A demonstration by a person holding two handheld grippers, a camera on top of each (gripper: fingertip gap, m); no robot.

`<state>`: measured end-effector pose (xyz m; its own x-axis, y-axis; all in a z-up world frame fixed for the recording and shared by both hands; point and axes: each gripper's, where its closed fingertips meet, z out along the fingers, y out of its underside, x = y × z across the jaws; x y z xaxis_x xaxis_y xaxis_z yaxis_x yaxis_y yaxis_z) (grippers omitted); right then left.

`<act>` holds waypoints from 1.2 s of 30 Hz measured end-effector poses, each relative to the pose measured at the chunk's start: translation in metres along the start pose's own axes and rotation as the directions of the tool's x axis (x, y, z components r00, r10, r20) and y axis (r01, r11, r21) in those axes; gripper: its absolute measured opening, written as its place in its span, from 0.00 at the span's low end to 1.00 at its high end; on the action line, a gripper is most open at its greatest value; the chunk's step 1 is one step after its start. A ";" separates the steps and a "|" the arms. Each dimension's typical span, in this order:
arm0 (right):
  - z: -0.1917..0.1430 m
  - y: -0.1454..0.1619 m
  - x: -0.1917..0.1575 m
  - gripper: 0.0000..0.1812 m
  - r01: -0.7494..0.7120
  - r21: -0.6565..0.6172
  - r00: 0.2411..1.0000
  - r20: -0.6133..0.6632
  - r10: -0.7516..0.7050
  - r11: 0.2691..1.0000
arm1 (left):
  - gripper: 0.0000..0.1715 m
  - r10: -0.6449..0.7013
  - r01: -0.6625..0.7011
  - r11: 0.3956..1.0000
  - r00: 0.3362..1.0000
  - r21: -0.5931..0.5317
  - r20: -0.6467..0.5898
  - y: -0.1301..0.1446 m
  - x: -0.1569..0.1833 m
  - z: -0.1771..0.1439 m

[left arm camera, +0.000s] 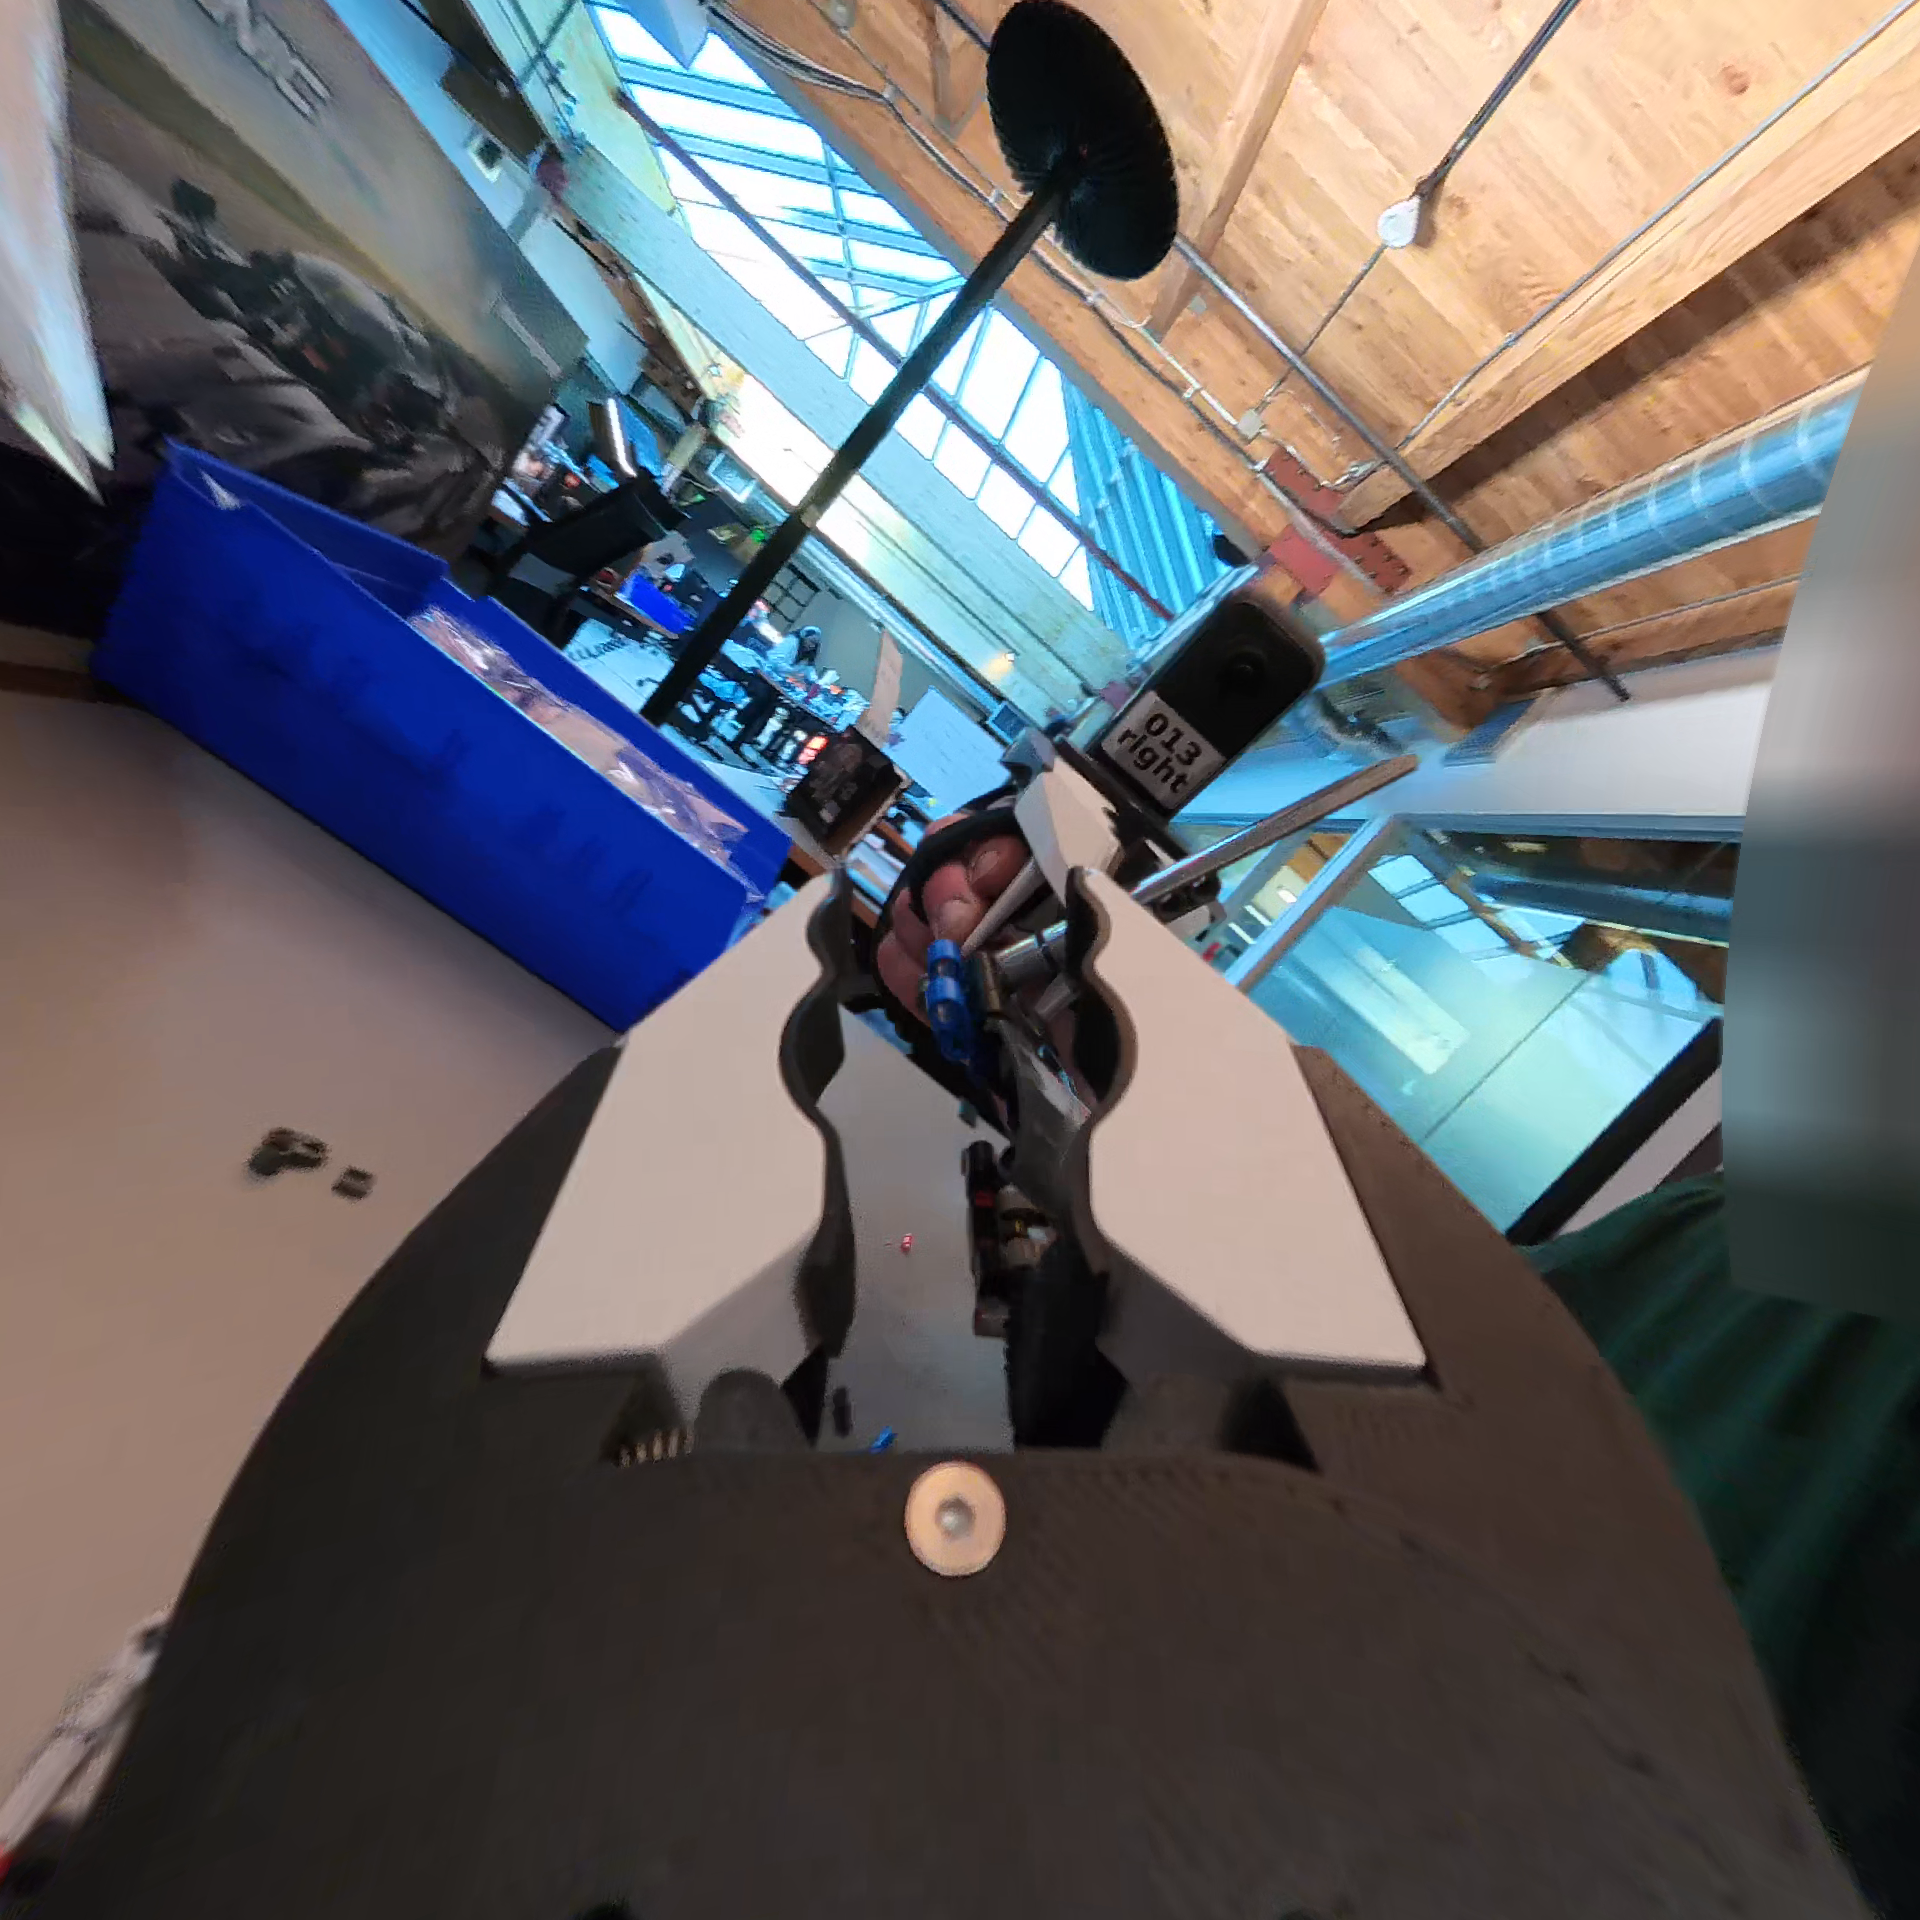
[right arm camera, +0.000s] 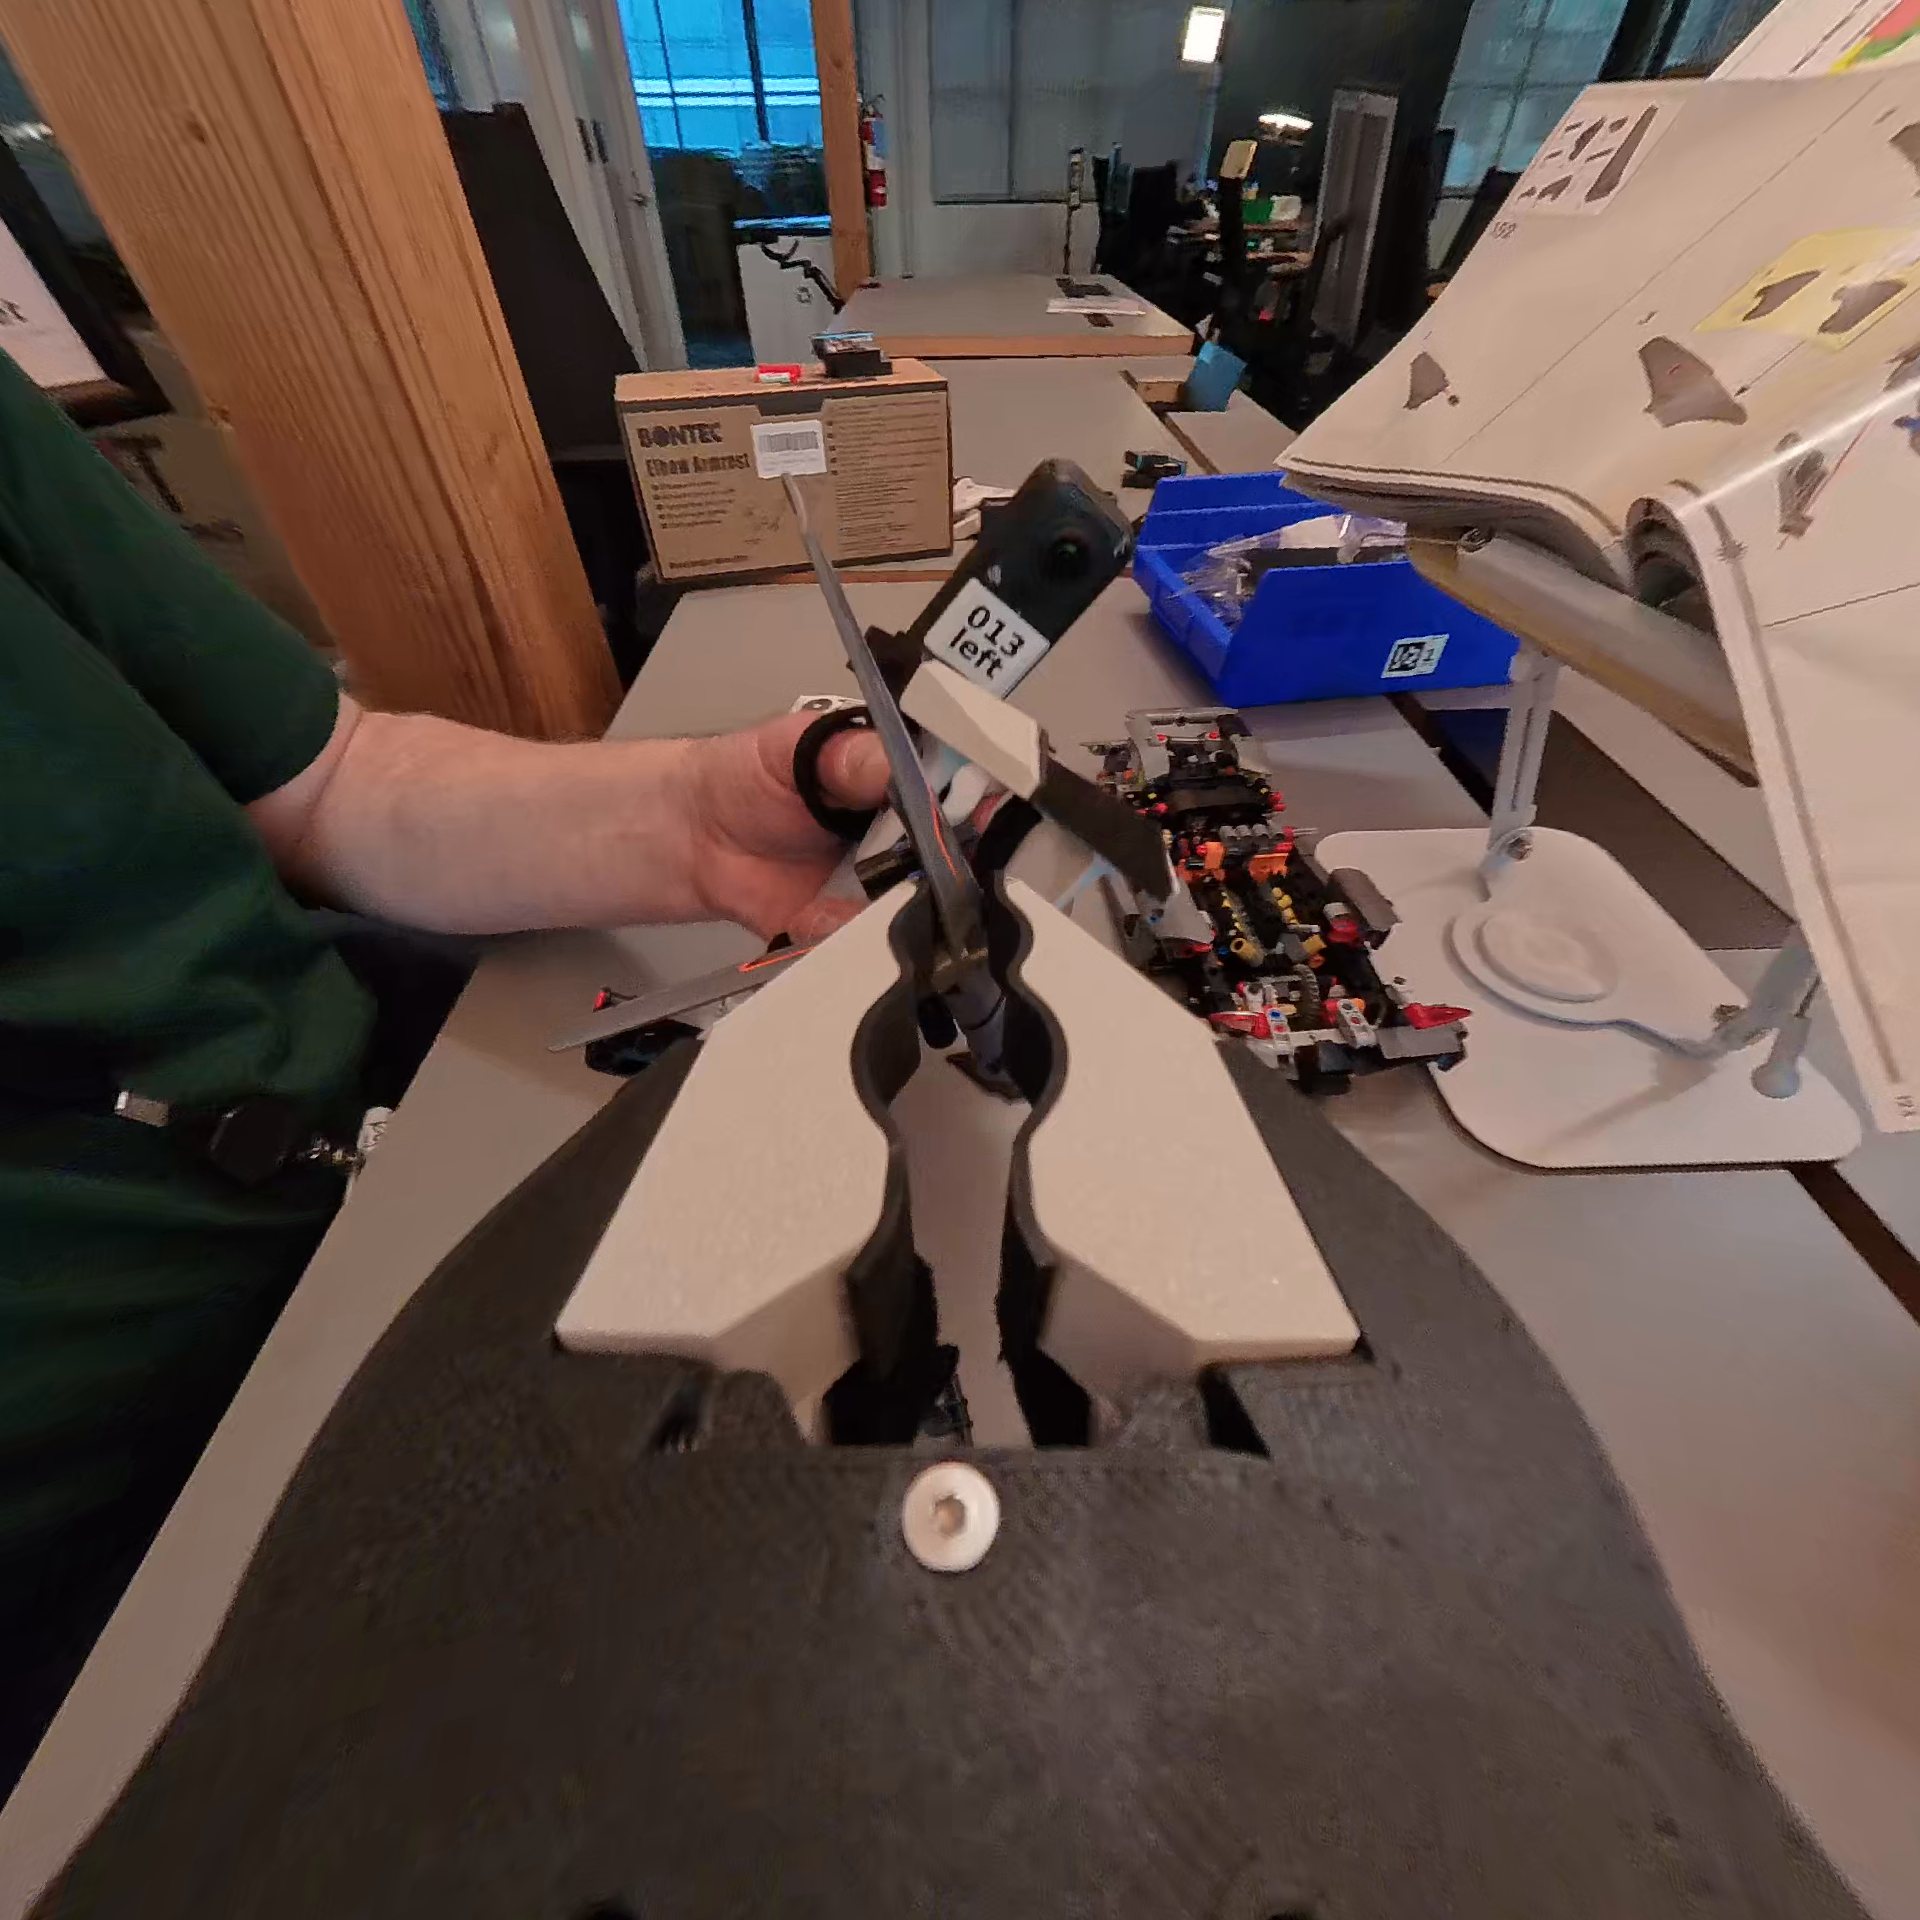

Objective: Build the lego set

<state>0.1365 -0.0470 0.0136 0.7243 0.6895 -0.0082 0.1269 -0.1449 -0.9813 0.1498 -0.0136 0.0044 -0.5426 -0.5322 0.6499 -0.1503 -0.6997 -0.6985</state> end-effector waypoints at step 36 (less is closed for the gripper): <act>0.032 0.043 0.038 0.16 0.138 -0.481 0.978 -0.071 -0.196 0.866 | 0.00 0.294 -0.162 0.917 0.892 -0.364 0.343 -0.006 -0.018 -0.032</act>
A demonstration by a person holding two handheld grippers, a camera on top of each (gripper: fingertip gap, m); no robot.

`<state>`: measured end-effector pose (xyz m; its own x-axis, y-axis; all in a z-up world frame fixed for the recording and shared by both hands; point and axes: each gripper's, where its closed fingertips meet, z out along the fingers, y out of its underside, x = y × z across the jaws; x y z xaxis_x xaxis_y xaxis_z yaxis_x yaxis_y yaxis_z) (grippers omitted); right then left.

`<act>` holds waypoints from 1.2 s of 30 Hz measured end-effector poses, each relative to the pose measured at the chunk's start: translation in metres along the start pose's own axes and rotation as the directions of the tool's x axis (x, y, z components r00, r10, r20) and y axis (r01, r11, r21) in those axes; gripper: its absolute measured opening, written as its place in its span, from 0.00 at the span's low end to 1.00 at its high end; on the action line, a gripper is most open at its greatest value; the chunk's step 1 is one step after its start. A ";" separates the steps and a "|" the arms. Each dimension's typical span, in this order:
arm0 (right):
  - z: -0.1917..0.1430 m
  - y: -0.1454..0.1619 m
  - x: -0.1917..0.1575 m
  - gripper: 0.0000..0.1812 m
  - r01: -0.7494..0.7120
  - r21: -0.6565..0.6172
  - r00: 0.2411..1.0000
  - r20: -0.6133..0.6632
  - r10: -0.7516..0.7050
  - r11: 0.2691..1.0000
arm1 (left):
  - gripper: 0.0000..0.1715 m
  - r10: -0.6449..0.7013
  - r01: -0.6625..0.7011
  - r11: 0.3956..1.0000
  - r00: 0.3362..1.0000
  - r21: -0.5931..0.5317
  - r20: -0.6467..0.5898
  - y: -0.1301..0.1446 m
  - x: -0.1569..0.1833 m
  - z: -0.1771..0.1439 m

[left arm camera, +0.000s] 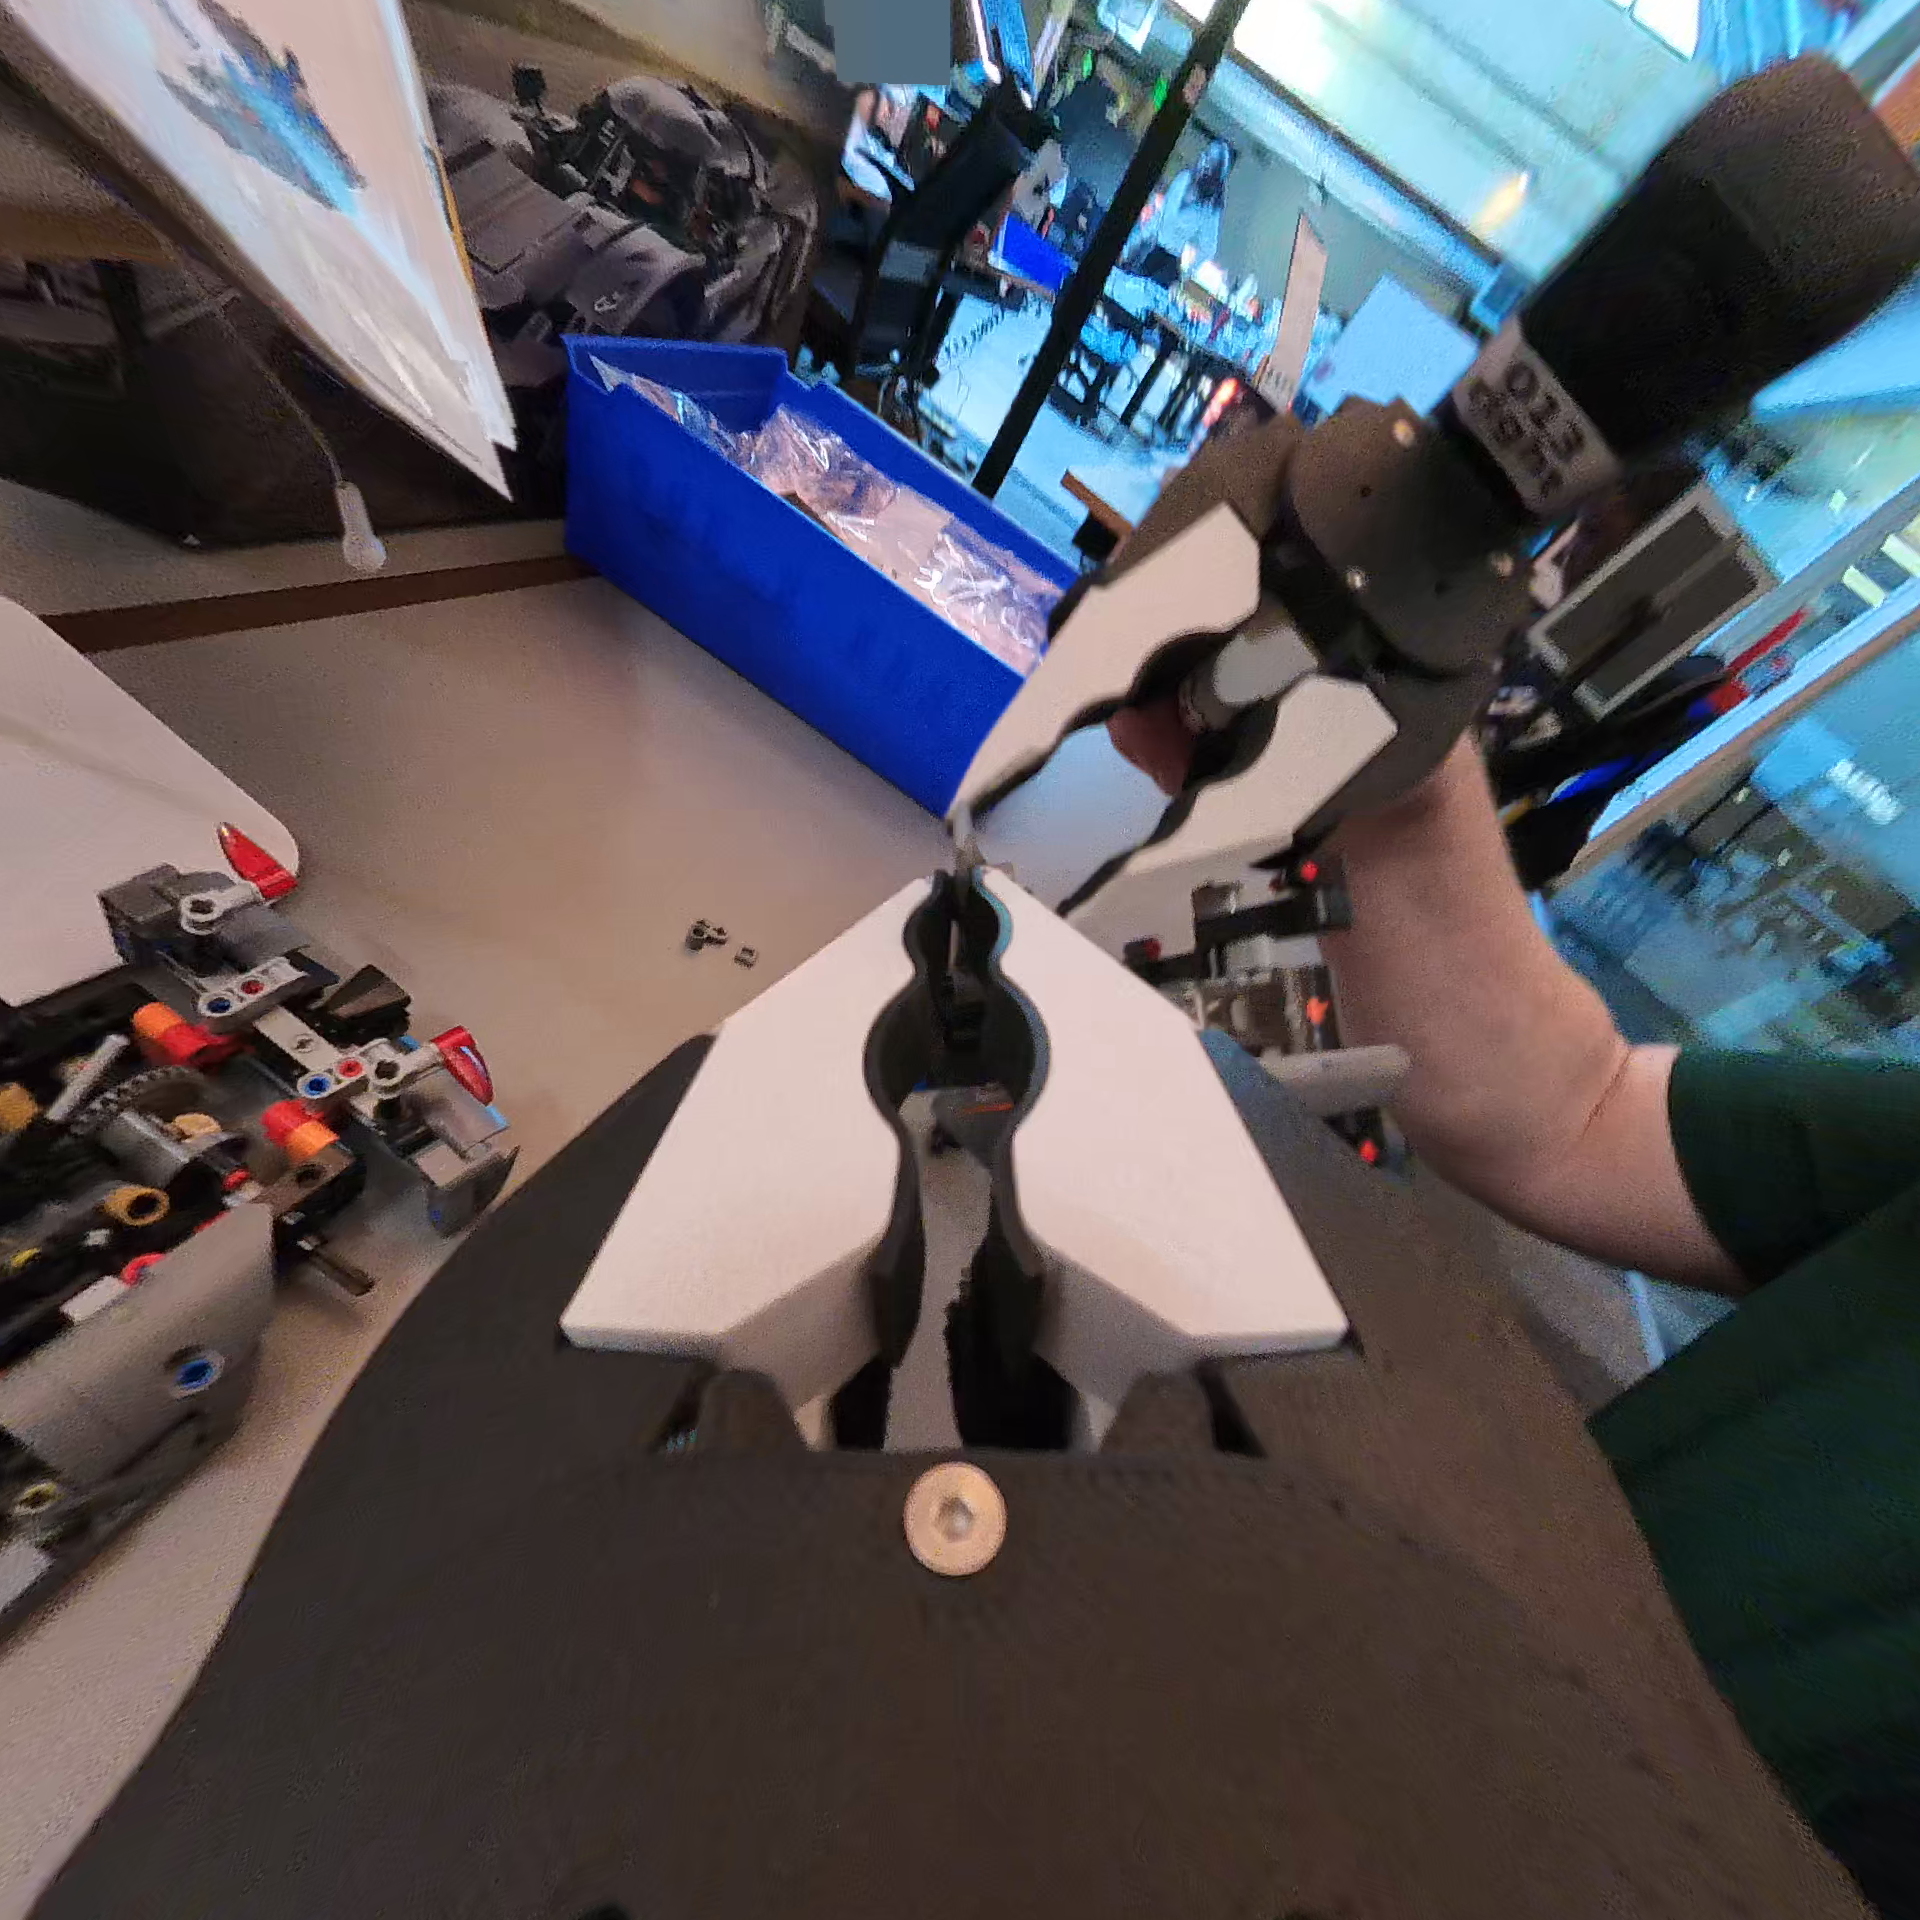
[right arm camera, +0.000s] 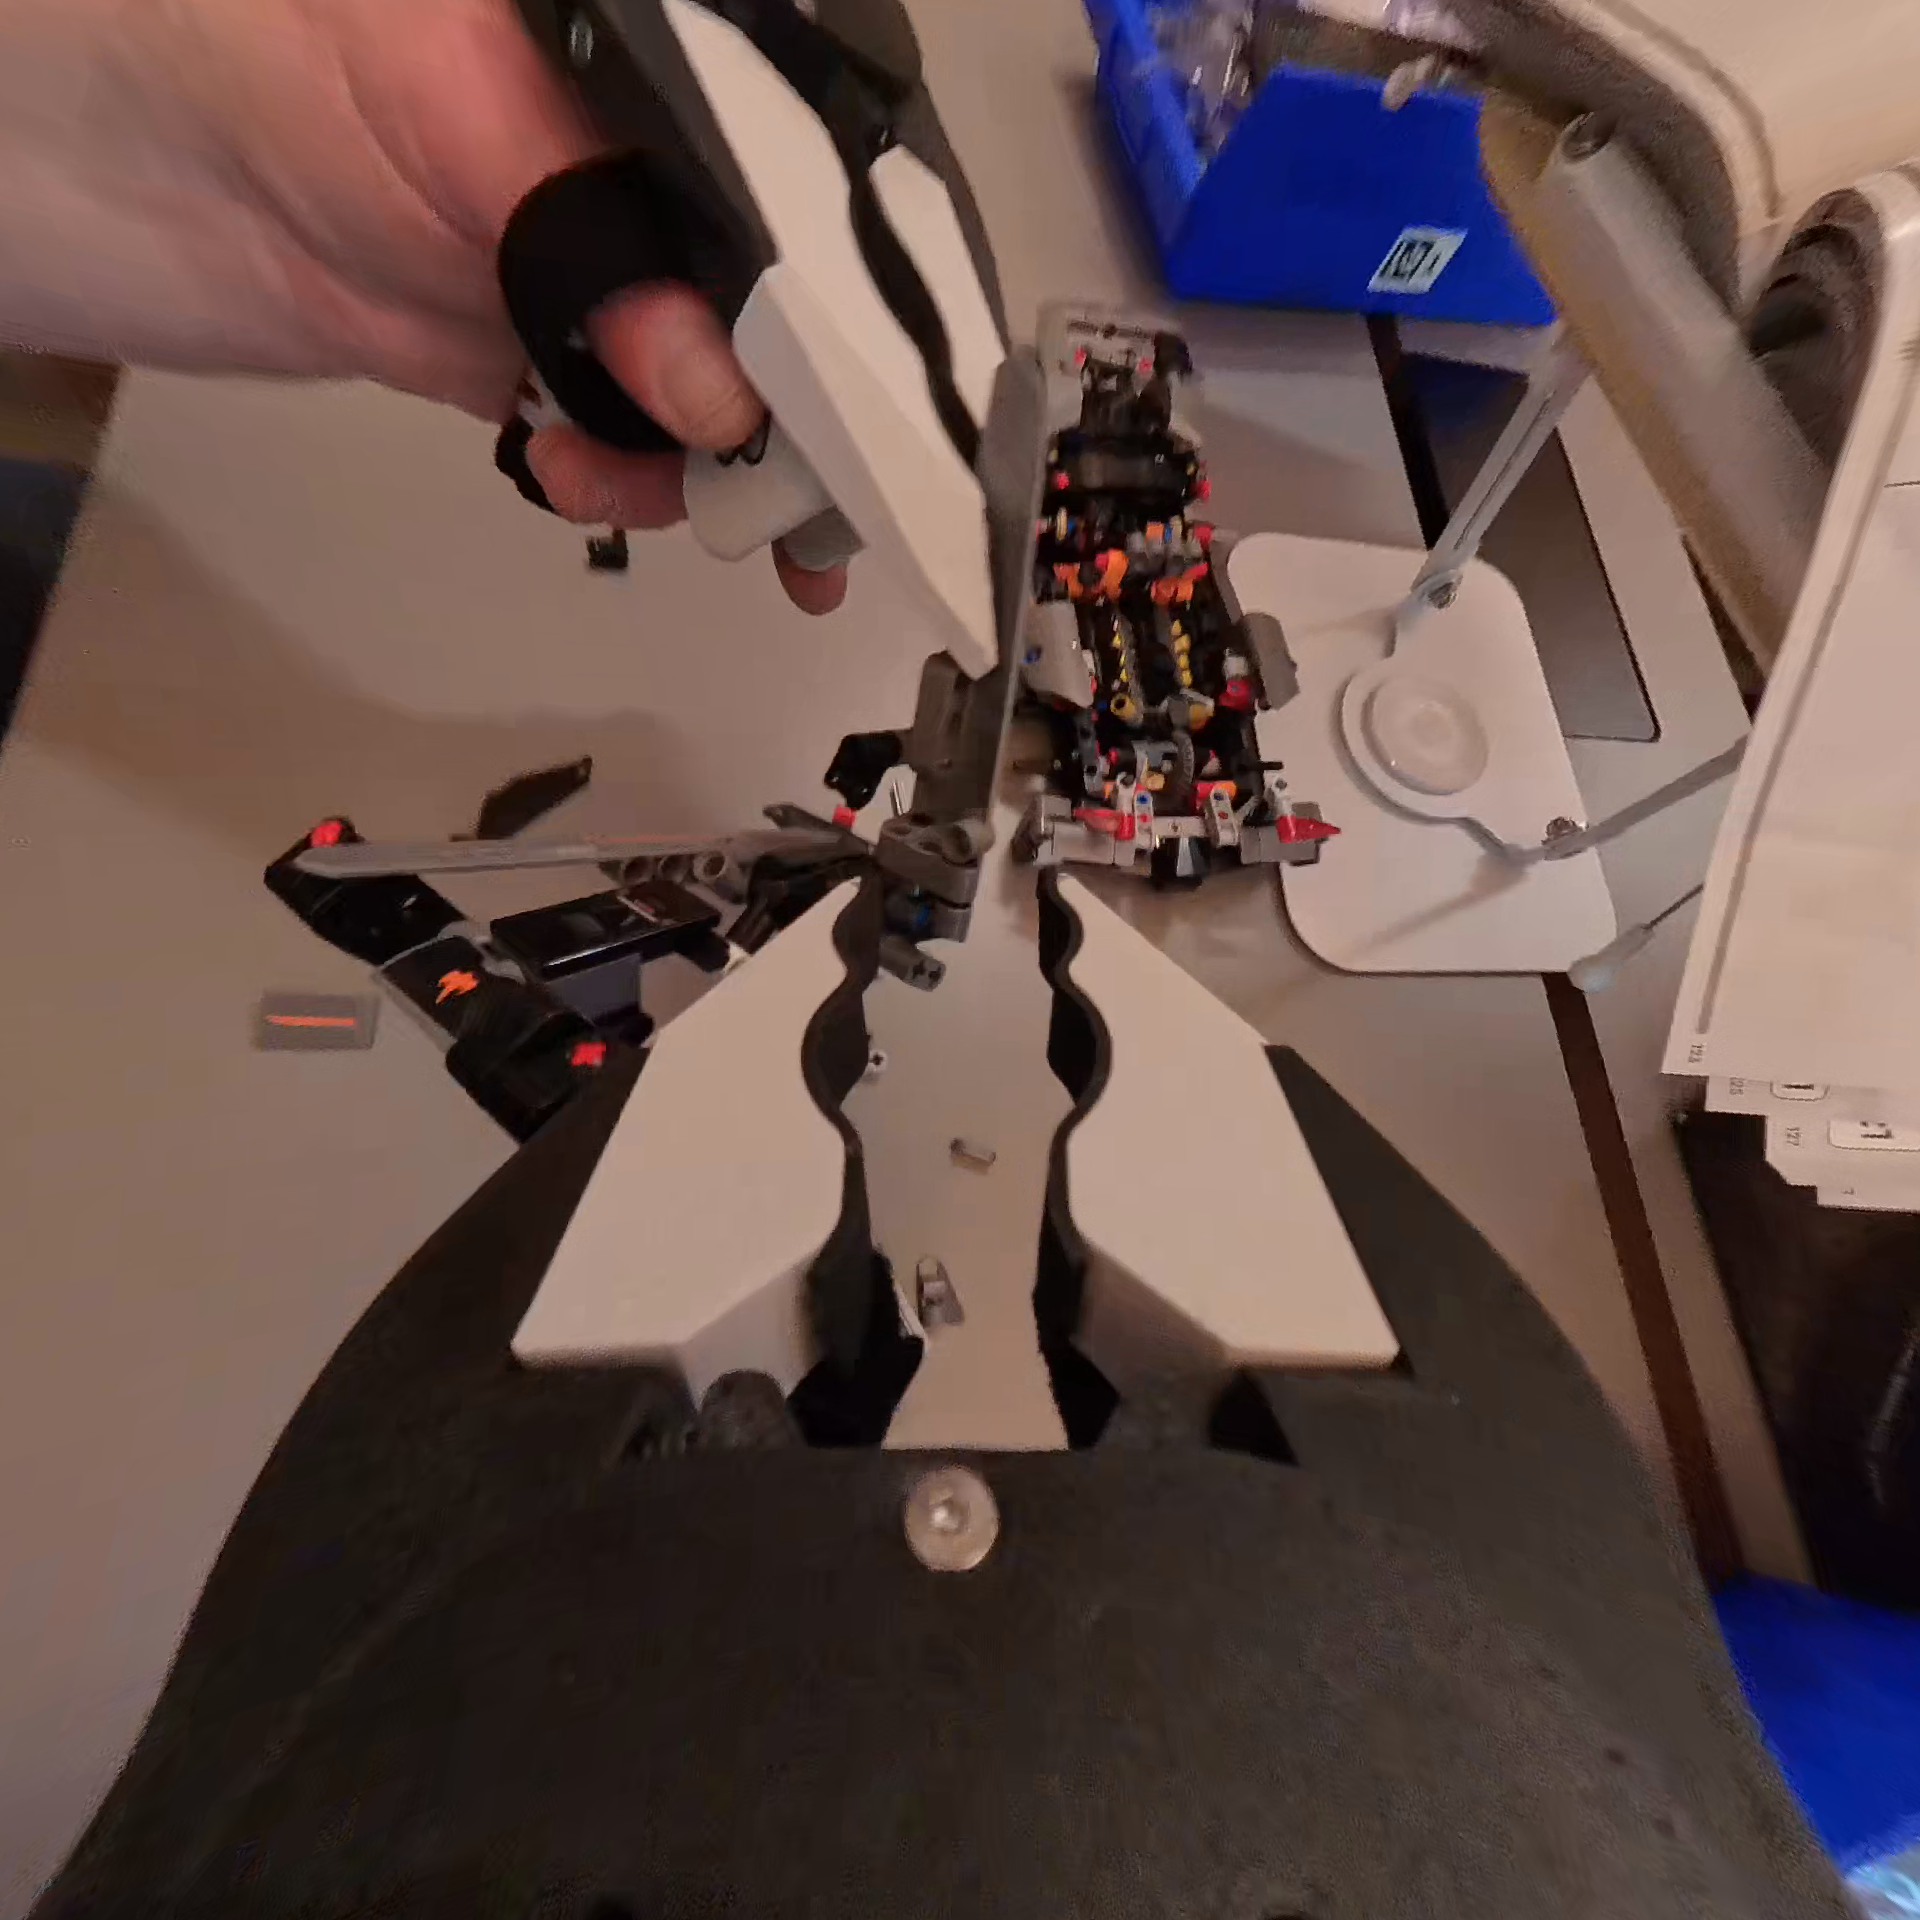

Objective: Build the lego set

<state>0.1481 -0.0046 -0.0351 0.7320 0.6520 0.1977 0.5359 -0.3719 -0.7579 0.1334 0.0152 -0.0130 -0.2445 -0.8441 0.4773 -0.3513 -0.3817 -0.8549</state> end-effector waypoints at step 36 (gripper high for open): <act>-0.005 -0.013 -0.018 0.26 -0.365 0.759 0.666 -0.192 0.721 0.540 | 0.00 -0.436 0.453 0.733 0.885 0.508 -0.160 -0.001 -0.003 -0.019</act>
<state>0.1300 -0.0151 -0.0260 0.9547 0.0390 -0.2951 -0.2970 0.0628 -0.9528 0.1170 0.0253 -0.0091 -0.2076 -0.5205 0.8282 0.0911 -0.8533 -0.5134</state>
